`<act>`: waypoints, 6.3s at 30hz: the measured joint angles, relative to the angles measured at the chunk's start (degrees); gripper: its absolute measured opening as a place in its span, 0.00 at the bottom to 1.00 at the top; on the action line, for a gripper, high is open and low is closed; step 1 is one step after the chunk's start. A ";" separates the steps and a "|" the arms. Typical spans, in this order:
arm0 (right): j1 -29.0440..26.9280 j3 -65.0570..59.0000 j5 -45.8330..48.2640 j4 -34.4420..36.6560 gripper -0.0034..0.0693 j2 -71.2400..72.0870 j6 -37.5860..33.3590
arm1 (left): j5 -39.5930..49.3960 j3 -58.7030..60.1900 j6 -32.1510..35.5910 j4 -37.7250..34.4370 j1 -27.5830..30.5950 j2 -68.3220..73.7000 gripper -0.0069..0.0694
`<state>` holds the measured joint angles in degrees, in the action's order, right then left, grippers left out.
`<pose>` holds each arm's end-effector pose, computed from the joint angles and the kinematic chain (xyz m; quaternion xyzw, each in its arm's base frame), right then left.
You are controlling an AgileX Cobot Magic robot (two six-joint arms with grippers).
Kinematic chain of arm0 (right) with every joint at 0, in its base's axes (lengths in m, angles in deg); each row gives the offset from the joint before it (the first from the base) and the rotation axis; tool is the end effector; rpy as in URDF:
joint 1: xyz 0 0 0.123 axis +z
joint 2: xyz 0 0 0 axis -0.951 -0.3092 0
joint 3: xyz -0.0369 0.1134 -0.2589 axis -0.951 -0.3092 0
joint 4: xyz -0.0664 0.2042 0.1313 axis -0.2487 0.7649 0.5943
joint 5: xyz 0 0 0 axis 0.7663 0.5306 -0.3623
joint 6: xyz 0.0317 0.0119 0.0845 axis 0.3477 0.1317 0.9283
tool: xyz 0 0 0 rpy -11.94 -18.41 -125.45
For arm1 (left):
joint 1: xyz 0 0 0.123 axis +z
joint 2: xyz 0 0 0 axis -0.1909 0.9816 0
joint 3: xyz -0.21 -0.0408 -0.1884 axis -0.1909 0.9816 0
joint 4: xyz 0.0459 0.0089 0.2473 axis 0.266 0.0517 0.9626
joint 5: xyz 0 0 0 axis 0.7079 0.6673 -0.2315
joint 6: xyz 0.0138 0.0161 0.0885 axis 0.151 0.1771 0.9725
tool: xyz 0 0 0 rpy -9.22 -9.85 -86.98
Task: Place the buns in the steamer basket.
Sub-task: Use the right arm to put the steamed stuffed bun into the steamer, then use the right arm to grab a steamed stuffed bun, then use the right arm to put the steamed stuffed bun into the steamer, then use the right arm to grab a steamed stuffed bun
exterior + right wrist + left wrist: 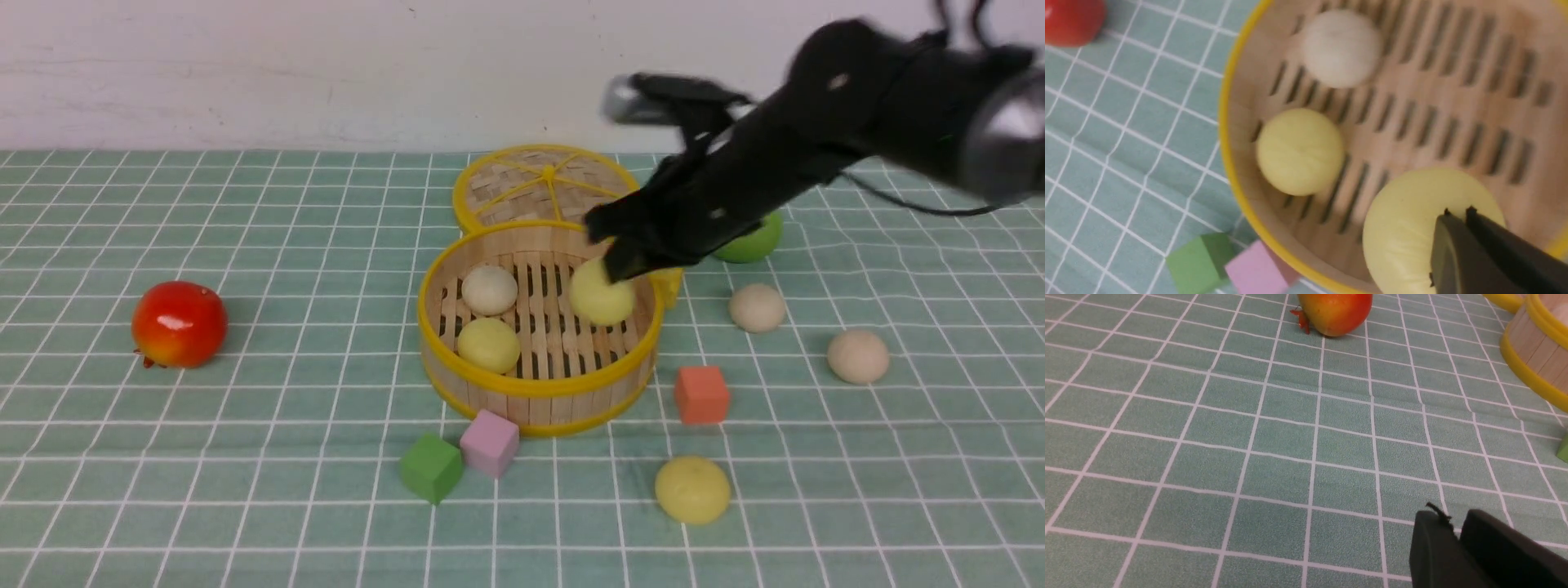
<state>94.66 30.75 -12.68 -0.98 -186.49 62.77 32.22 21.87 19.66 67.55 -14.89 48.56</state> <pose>0.4056 0.1986 0.2666 -0.1422 0.9255 0.2289 0.2663 0.0523 0.0019 0.1688 -0.0843 0.8063 -0.0642 0.5820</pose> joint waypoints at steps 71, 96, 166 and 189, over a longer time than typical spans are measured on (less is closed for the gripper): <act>1.41 -22.80 4.06 -11.80 0.38 8.83 14.01 | 0.00 0.00 0.00 0.05 0.00 0.00 0.28; 1.41 -20.62 6.50 -11.53 0.38 4.85 14.13 | 0.00 0.00 0.00 0.05 0.00 0.00 0.28; -3.41 17.52 12.09 -18.49 0.67 -8.14 16.88 | 0.00 0.00 0.00 0.10 0.00 0.00 0.32; -21.34 10.17 22.69 -21.80 0.34 -6.42 16.88 | 0.00 0.00 0.00 0.10 0.00 0.00 0.33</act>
<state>73.31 40.92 10.01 -22.78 -192.91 79.65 32.22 21.87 19.66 67.66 -14.89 48.56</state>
